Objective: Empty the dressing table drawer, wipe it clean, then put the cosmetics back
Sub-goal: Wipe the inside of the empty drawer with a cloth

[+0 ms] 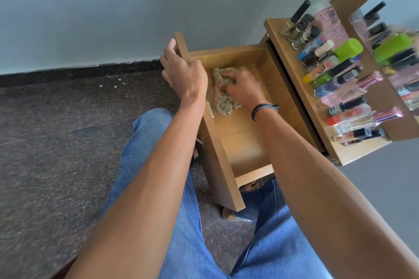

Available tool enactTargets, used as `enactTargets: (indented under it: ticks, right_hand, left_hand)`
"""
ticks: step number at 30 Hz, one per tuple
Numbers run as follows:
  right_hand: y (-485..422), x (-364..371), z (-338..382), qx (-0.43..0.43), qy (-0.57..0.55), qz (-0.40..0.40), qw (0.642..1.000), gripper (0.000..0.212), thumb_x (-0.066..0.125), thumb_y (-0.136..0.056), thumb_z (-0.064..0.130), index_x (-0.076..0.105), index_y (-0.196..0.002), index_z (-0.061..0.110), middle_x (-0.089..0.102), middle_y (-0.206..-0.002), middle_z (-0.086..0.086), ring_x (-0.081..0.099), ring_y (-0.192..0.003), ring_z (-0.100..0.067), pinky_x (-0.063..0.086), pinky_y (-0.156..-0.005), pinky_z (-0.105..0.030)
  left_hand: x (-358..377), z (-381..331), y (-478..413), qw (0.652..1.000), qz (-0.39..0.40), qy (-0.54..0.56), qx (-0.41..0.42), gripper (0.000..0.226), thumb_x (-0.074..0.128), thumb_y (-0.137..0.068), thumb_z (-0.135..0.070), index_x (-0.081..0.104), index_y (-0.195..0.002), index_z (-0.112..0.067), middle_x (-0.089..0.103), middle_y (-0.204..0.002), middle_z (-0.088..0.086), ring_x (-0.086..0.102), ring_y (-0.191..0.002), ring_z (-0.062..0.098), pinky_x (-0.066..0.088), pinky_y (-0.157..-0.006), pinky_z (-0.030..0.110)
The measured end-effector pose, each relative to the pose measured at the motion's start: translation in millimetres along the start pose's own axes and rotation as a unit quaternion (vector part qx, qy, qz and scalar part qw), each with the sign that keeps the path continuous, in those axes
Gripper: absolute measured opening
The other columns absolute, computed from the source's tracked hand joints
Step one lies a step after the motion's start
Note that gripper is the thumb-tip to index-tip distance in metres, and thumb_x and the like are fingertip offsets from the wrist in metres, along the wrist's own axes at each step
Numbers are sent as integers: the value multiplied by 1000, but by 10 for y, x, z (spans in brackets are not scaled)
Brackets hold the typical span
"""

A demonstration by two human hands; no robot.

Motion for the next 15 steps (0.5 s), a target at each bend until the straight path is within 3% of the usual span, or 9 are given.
enactTargets:
  ticks: [4, 9, 15]
  right_hand:
    - [-124, -226, -287, 38, 15, -15, 999, 44, 66, -97, 31, 59, -140, 36, 51, -138, -4, 58, -123, -30, 45, -104, -42]
    - [-152, -291, -374, 61, 74, -35, 995, 42, 55, -103, 34, 54, -145, 33, 44, -143, -9, 54, -124, -41, 45, -102, -44]
    - [27, -211, -434, 73, 95, -39, 992, 46, 40, -106, 31, 45, -152, 32, 32, -153, -9, 49, -127, -39, 43, -103, -46]
  left_hand:
    - [17, 29, -18, 1000, 3, -4, 6, 65, 54, -83, 5, 50, -139, -28, 51, -134, -5, 58, -117, 28, 56, -93, 49]
    - [24, 37, -35, 1000, 3, -10, 17, 68, 55, -80, 4, 49, -139, -29, 50, -132, -6, 60, -115, 28, 54, -97, 51]
    - [5, 0, -6, 1000, 7, -8, 26, 68, 54, -81, 5, 48, -142, -25, 49, -134, -6, 57, -120, 29, 55, -95, 51]
Point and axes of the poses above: each hand's wrist, its own y-axis away from the middle knuckle, its own x-axis out of the palm, z = x × y, the point moved 4 cm from there along -y, towards the middle knuckle
